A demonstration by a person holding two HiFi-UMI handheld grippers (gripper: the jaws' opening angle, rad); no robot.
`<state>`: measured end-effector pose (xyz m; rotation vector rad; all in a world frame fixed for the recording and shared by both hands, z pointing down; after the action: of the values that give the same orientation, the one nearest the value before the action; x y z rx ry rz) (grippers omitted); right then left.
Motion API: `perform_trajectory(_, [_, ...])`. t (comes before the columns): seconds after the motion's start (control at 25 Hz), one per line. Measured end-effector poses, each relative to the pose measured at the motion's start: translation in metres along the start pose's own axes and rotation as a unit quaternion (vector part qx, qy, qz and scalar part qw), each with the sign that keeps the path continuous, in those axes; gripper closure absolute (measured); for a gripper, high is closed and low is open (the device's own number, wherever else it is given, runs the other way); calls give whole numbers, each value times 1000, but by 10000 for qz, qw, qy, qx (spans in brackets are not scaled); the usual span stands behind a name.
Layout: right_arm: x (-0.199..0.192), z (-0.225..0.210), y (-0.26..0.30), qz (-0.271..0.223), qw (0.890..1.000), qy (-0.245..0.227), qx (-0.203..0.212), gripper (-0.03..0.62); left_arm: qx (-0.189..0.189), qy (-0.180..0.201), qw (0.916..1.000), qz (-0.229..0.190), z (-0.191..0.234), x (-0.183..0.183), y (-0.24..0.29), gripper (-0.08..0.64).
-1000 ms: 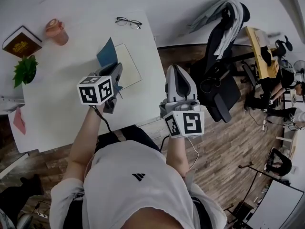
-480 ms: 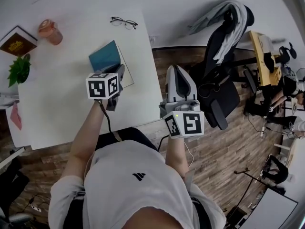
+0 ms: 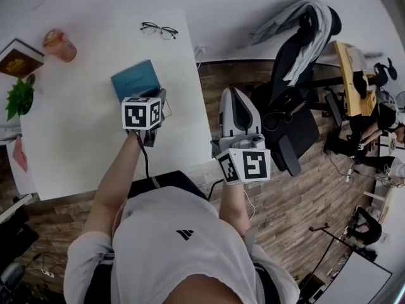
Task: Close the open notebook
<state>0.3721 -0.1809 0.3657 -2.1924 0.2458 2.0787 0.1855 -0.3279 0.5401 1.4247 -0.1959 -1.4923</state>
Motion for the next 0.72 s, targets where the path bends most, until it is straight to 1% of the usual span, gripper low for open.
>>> perform_trajectory(0.2, [-3, -5, 5, 29, 10000, 39, 51, 597, 137, 268, 9995, 84, -5, -2, 7, 451])
perform_trajectory(0.28, [-3, -7, 7, 27, 10000, 52, 77, 597, 86, 470, 9987, 183, -9, -2, 8, 430])
perform_trajectory(0.4, [-4, -8, 10, 17, 9999, 61, 129, 597, 14, 833, 9961, 305, -17, -7, 8, 431])
perform_trajectory(0.48, [-4, -8, 12, 11, 9998, 60, 171, 597, 33, 885, 9956, 316, -19, -11, 6, 434])
perform_trajectory(0.6, [-3, -8, 15, -14, 9997, 72, 234, 597, 43, 894, 9953, 371, -23, -18, 0, 466])
perform_trajectory(0.72, [-3, -7, 18, -33, 9995, 84, 291, 595, 63, 1023, 9936, 467, -26, -28, -6, 512])
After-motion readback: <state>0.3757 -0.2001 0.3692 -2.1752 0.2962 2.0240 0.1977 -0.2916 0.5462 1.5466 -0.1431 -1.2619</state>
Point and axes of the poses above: the fingertips, and each gripper's own axes: y forward along the fingers, z to its left, x out of its top, the point moved 10 cm from there along -y, backward along the fingers, and after that the axes turned 9 degrees about x, right-handed, at the moved point
